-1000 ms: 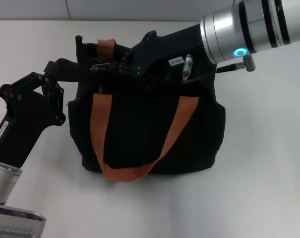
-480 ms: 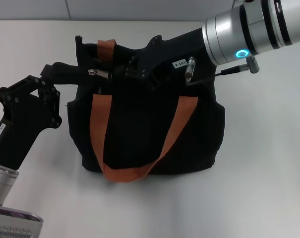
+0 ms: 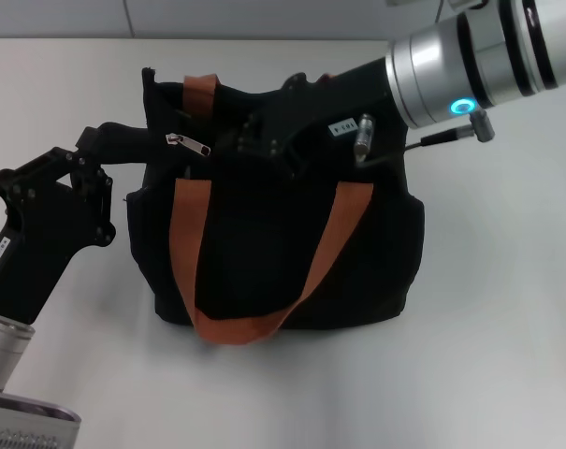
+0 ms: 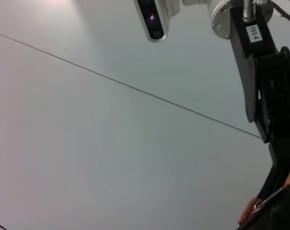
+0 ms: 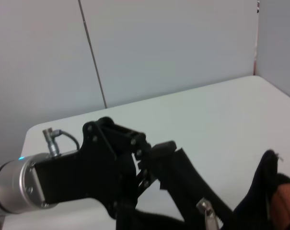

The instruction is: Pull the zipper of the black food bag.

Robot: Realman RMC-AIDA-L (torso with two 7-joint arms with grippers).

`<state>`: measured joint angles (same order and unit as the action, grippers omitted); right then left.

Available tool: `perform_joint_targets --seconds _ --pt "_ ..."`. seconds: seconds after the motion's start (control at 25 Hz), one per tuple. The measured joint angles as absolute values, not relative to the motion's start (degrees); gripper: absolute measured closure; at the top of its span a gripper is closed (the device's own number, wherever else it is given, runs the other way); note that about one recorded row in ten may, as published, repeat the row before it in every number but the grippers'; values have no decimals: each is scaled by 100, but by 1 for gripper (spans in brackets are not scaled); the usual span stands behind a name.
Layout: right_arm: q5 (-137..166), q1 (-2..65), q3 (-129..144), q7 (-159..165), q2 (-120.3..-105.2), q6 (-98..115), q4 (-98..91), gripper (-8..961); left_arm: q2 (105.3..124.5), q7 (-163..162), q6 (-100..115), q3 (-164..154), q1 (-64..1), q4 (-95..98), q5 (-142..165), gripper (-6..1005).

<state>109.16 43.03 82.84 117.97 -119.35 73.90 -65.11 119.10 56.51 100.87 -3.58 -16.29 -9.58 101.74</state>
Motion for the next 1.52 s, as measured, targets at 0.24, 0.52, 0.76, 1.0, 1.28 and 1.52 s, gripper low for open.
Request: perform_joint_targets --seconds 0.24,0.52,0.76,1.0,1.28,1.52 --pt "10907 4506 8361 11813 -11953 7147 -6429 921 11916 5652 10094 -359 -1644 -958 10195 981" --pt "10914 4806 8403 11905 -11954 7132 -6079 792 11918 5652 10110 -354 -1673 -959 10196 981" --pt "10930 4882 8484 11929 -11948 7088 -5997 732 11918 5652 10119 -366 -1703 -965 10195 982" --pt "10934 4891 8522 11839 -11934 7130 -6023 871 11918 5652 10126 -371 -1712 -968 10195 981" --pt "10941 4860 8511 11801 -11927 7143 -6136 954 11918 5651 10131 -375 -1706 -967 10195 981" --pt "11304 4837 8491 11980 -11927 7280 -6285 953 11918 5651 10098 -378 -1656 -969 10206 982"
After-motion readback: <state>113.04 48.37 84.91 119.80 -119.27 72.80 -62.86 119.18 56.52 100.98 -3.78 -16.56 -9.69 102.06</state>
